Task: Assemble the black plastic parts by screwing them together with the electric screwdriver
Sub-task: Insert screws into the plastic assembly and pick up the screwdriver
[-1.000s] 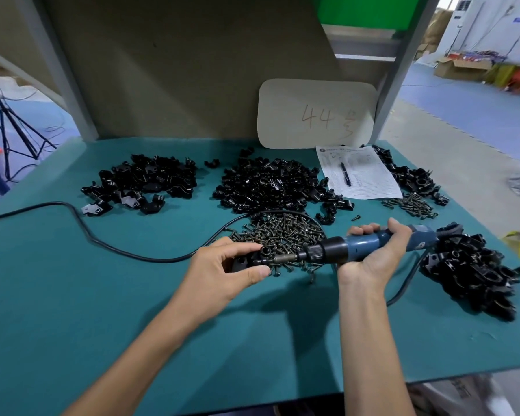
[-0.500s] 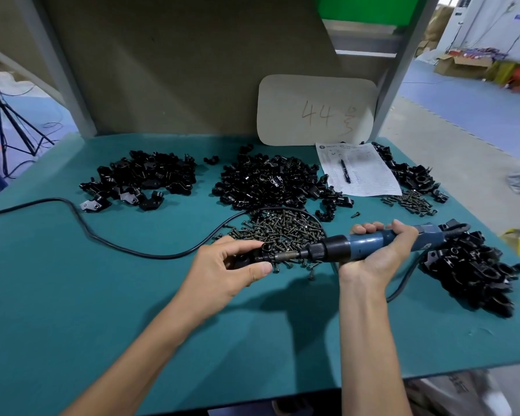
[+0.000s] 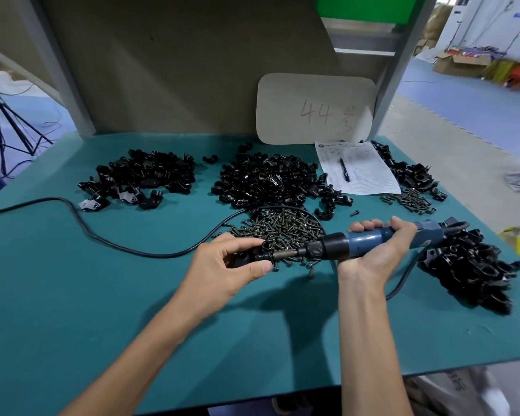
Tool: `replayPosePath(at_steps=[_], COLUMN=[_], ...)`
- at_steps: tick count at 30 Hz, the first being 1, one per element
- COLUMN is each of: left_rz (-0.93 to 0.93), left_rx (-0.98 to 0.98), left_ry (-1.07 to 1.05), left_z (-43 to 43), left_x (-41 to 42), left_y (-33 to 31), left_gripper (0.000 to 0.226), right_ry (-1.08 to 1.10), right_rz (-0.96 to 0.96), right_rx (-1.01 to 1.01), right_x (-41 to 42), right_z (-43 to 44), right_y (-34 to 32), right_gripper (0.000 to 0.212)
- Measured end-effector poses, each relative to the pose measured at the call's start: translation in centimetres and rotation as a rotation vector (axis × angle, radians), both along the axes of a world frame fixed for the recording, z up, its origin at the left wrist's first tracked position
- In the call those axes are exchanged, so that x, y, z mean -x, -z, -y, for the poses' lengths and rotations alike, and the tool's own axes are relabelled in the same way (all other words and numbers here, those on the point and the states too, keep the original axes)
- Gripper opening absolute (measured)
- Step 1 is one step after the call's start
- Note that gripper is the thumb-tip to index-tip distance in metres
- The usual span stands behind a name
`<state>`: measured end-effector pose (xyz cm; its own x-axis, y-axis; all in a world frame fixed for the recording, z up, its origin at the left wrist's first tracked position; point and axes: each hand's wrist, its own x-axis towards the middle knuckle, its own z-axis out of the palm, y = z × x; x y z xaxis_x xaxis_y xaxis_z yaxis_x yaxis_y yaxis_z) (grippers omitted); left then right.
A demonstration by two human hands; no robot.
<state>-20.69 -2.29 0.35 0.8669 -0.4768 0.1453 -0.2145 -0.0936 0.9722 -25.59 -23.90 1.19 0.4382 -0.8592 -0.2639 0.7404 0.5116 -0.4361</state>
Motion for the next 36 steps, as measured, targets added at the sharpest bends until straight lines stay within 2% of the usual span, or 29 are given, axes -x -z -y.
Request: replayPosePath(at_steps=[25,36], left_rz=[0.057,-0.105], left_rx=[-0.015,0.057], left_ry=[0.005,0.031], left_z=[-0.6,-0.6], left_x=[-0.5,0.2], left_y=[1.4,1.3], left_gripper=[0.036,0.021], right_ry=[-0.008,-0.025], right_rz=[-0.017,-0.009], right_rx=[-0.019,0.009], right_x=[-0.2,0.1], right_z=[-0.6,-1.2], right_y=[0.3,-0.4], right_gripper=[0.016,0.016])
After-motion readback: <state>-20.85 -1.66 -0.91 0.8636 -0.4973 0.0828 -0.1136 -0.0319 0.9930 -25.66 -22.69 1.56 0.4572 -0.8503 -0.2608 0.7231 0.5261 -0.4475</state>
